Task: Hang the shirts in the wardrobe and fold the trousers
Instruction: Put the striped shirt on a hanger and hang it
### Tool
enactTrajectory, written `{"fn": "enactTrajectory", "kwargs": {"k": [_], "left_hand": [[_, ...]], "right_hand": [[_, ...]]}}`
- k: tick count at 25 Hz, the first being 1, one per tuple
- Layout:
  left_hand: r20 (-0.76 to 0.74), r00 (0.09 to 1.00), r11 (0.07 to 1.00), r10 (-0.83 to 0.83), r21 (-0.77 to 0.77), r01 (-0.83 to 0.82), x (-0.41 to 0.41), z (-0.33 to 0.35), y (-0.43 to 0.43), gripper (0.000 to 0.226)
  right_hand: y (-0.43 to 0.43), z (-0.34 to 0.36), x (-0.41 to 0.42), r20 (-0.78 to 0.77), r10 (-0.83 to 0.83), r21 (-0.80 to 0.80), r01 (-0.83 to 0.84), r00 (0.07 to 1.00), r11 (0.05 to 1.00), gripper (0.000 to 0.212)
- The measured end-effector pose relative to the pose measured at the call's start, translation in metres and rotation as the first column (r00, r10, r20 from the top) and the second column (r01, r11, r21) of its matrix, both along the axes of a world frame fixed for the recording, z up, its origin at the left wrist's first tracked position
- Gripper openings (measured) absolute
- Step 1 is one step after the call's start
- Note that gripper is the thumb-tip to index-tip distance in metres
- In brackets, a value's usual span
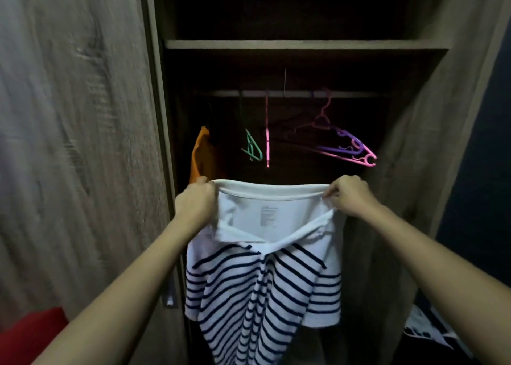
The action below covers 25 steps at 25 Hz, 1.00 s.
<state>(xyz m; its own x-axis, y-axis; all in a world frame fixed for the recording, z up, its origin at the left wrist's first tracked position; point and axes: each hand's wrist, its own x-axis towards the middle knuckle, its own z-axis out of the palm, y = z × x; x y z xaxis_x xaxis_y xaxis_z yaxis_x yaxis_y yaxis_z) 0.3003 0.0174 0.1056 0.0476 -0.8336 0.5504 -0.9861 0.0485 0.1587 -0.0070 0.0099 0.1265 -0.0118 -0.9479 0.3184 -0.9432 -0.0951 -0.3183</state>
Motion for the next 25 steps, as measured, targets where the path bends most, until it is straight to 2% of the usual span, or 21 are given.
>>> {"fn": "enactTrajectory", "kwargs": {"k": [2,5,6,9,11,12,13,14,15,16,19,22,25], "left_hand": [[-0.018,1.0,0.998,0.015,-0.056,-0.016,-0.005,-0.005,-0.002,0.023],[-0.132,0.991,0.957,0.02,-0.285,-0.057,-0.002,0.0,-0.007,0.019],[-0.128,0.991,0.95,0.033,-0.304,-0.071,-0.001,0.002,-0.009,0.017],[-0.119,0.987,0.965,0.109,-0.225,-0.133,0.004,0.003,-0.014,0.012],[-0.176,0.981,0.956,0.077,-0.266,-0.123,0.007,0.01,-0.016,0.016],[-0.245,0.97,0.952,0.011,-0.294,-0.085,0.007,0.016,-0.017,0.019],[-0.373,0.924,0.95,-0.081,-0.309,-0.042,0.004,0.023,-0.018,0.023],[-0.535,0.826,0.949,-0.18,-0.316,0.003,-0.002,0.032,-0.021,0.026],[-0.662,0.713,0.95,-0.233,-0.313,0.02,-0.009,0.04,-0.029,0.027],[-0.712,0.66,0.953,-0.239,-0.301,0.02,-0.018,0.047,-0.038,0.026],[-0.684,0.718,0.982,-0.13,-0.188,-0.001,-0.043,0.057,-0.081,0.021],[-0.752,0.657,0.996,-0.063,-0.088,-0.006,-0.061,0.076,-0.129,0.024],[-0.786,0.618,1.0,-0.001,-0.003,-0.003,-0.075,0.09,-0.165,0.042]], "right_hand": [[-0.005,-0.004,0.007,-0.012,0.066,-0.018,-0.066,0.998,0.998,0.024],[-0.014,0.001,0.01,-0.03,0.102,-0.122,-0.105,0.994,0.987,0.034],[-0.016,0.004,0.01,-0.068,0.117,-0.114,-0.124,0.991,0.986,0.037],[-0.022,0.007,0.008,-0.131,0.191,-0.058,-0.2,0.973,0.978,0.037],[-0.028,0.016,0.003,-0.11,0.249,-0.121,-0.262,0.962,0.958,0.039],[-0.031,0.023,0.002,-0.098,0.276,-0.15,-0.289,0.956,0.946,0.042],[-0.036,0.031,0.003,-0.101,0.297,-0.163,-0.311,0.949,0.937,0.044],[-0.04,0.038,0.007,-0.126,0.305,-0.151,-0.322,0.944,0.935,0.044],[-0.044,0.044,0.013,-0.168,0.308,-0.13,-0.33,0.937,0.935,0.043],[-0.047,0.047,0.022,-0.214,0.312,-0.107,-0.339,0.926,0.935,0.043],[-0.056,0.048,0.044,-0.308,0.36,-0.061,-0.396,0.881,0.916,0.043],[-0.064,0.05,0.046,-0.336,0.39,-0.076,-0.437,0.857,0.896,0.043],[-0.068,0.06,0.032,-0.373,0.396,-0.109,-0.463,0.839,0.879,0.042]]}}
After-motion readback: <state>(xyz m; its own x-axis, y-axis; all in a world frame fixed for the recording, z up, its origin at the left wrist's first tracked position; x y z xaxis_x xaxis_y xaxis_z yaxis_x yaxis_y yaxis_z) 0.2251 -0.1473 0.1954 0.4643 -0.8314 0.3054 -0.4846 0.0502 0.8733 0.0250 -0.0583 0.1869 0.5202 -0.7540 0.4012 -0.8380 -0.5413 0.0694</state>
